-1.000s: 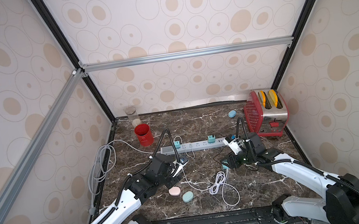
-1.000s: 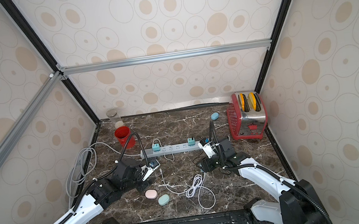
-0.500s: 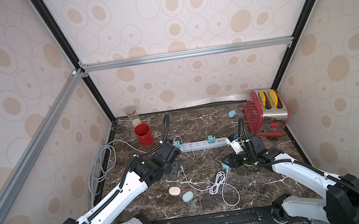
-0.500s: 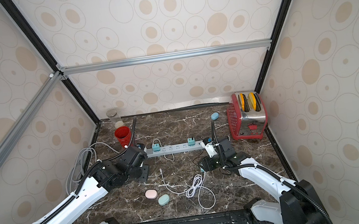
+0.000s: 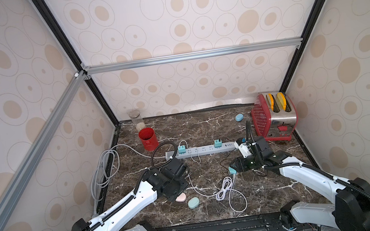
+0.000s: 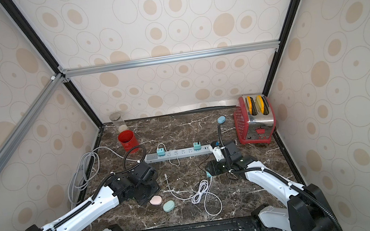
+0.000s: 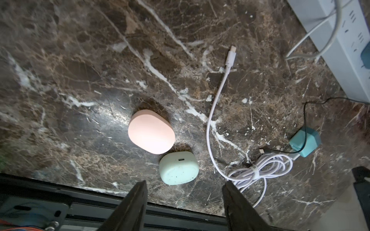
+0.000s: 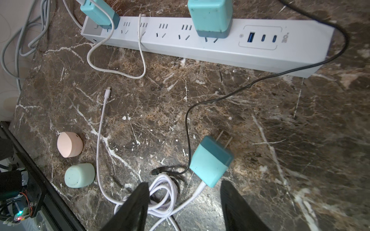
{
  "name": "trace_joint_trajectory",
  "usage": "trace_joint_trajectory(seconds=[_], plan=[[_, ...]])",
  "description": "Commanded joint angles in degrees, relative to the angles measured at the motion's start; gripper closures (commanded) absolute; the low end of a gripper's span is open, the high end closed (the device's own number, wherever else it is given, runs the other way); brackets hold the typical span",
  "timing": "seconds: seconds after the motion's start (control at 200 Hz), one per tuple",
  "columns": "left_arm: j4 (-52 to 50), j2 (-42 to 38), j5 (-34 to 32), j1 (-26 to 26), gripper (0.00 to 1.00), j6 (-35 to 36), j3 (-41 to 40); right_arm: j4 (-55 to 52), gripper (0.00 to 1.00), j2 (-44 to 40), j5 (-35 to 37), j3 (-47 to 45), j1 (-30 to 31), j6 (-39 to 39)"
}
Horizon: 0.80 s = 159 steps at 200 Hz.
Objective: Charge the bluetooth headset
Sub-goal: Pick up the bluetooth headset from the center of the board.
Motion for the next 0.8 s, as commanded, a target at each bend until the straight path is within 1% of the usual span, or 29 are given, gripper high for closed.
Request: trace_joint_trajectory(seconds=[0.0,0.1,0.19,0.33,0.496,0.651,0.791], plan=[[0.7,0.2,1.0,-0.1,0.38,-9.9,-2.4,-1.2,0.40,-1.1,1.5,0.1,0.3,0.5],[-0.1,-0.2,1.0,0.6,0.41,-13.6,-4.5,-1.4,0.40,-1.6,1.8,-0.1,0.3,0.7],[1.7,-0.6,1.0,1.8,0.44,-15.7,-6.5,-1.4,0.39,-2.3,2.4,-0.5,0.3,0.8],[3.8,2.5,2.2,4.5,0.43,-13.8,-6.6,-1.5,0.40,-3.0,3.2,-0.8,0.2,1.0],[7.7,7.2,3.8,5.7,0.42,-12.5,-6.4,-1.5,0.39,-3.0,2.9,-0.8,-0.1,1.1],[6.8,9.8,4.6,6.2,0.41,-11.8,-5.0,-1.4,0.40,-2.7,2.6,-0.8,-0.5,1.1],[6.4,10.8,5.9,6.5,0.41,-12.0,-5.4,-1.2,0.40,-2.8,2.3,-0.9,-0.9,1.1]])
